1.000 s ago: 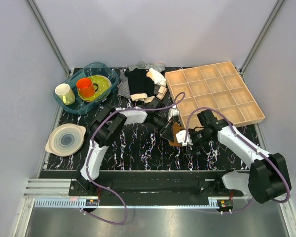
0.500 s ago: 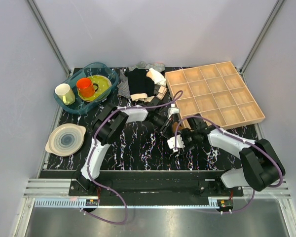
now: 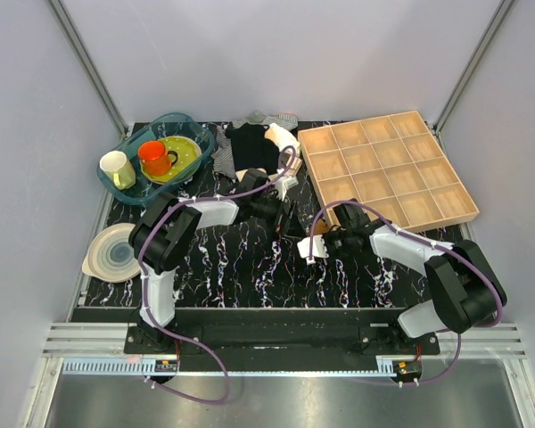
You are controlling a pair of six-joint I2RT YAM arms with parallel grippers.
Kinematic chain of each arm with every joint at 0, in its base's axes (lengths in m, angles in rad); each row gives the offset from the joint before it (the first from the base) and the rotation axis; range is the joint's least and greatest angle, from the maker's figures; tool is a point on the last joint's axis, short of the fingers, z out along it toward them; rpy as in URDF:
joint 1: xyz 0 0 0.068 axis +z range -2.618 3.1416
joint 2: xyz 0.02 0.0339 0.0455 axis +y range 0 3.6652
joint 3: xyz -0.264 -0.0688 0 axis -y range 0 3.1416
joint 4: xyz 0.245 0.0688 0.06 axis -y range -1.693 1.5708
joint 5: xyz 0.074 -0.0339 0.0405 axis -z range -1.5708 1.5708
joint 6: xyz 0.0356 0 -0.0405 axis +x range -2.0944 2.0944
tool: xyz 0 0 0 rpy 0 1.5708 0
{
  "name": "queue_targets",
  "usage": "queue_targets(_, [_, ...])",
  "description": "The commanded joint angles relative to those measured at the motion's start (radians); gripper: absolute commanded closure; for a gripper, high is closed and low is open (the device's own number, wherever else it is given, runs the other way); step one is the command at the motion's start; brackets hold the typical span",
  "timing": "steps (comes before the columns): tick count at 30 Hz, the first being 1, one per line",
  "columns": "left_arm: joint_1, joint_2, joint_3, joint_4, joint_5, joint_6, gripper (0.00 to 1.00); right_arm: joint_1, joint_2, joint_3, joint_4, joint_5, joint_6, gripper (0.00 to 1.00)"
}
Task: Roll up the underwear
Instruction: Roll the underwear to the center of the board.
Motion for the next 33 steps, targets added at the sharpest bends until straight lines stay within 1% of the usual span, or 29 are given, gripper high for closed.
queue_targets(1, [0.007,0.047,0.046,0.076,-0.029,-0.056,0.01,0.000,0.008,-0.023,-0.140,-0.015,0.044,0.75])
queue_targets(7, [-0.003,0.148,0.118,0.085,-0.008,-0.093,0.01,-0.001,0.004,-0.028,-0.139,-0.041,0.054,0.76])
queue_targets(10, [-0.018,0.190,0.165,0.058,-0.008,-0.088,0.09,0.000,-0.002,-0.029,-0.142,-0.053,0.057,0.75])
queue_targets(13, [-0.032,0.225,0.196,0.012,-0.029,-0.065,0.18,0.000,-0.005,-0.034,-0.143,-0.059,0.057,0.75])
queue_targets(15, [-0.038,0.237,0.207,-0.022,-0.040,-0.044,0.28,-0.001,-0.011,-0.034,-0.146,-0.064,0.062,0.75])
queue_targets(17, [-0.044,0.243,0.202,-0.039,-0.055,-0.022,0.35,-0.001,-0.019,-0.034,-0.146,-0.070,0.065,0.75])
queue_targets(18, [-0.049,0.246,0.199,-0.048,-0.054,-0.019,0.42,0.000,-0.019,-0.034,-0.146,-0.072,0.065,0.75])
queue_targets(20, [-0.055,0.248,0.195,-0.057,-0.049,-0.004,0.49,0.000,-0.016,-0.034,-0.146,-0.072,0.067,0.75])
queue_targets(21, [-0.059,0.248,0.192,-0.062,-0.048,0.001,0.53,-0.001,-0.012,-0.033,-0.146,-0.070,0.070,0.75])
queue_targets(22, [-0.059,0.250,0.187,-0.062,-0.035,0.002,0.62,0.000,-0.011,-0.029,-0.146,-0.070,0.071,0.75])
queue_targets(23, [-0.061,0.251,0.184,-0.059,-0.029,0.002,0.66,0.000,-0.009,-0.028,-0.146,-0.070,0.073,0.76])
queue_targets(27, [-0.059,0.234,0.161,-0.040,-0.003,-0.001,0.76,0.000,-0.005,-0.020,-0.148,-0.070,0.087,0.75])
queue_targets(29, [-0.055,0.219,0.126,-0.027,-0.009,-0.002,0.83,-0.001,-0.002,-0.014,-0.161,-0.073,0.090,0.75])
queue_targets(30, [-0.050,0.198,0.107,-0.004,-0.015,-0.005,0.86,-0.001,0.003,0.000,-0.168,-0.076,0.091,0.75])
queue_targets(31, [-0.043,0.184,0.049,0.021,-0.024,-0.027,0.90,-0.003,0.010,0.007,-0.189,-0.084,0.093,0.76])
queue_targets(32, [-0.020,0.165,0.018,0.086,-0.028,-0.044,0.91,-0.001,0.014,0.015,-0.200,-0.088,0.096,0.76])
queue_targets(33, [-0.009,0.133,-0.020,0.117,-0.032,-0.057,0.92,-0.001,0.021,0.033,-0.211,-0.095,0.096,0.76])
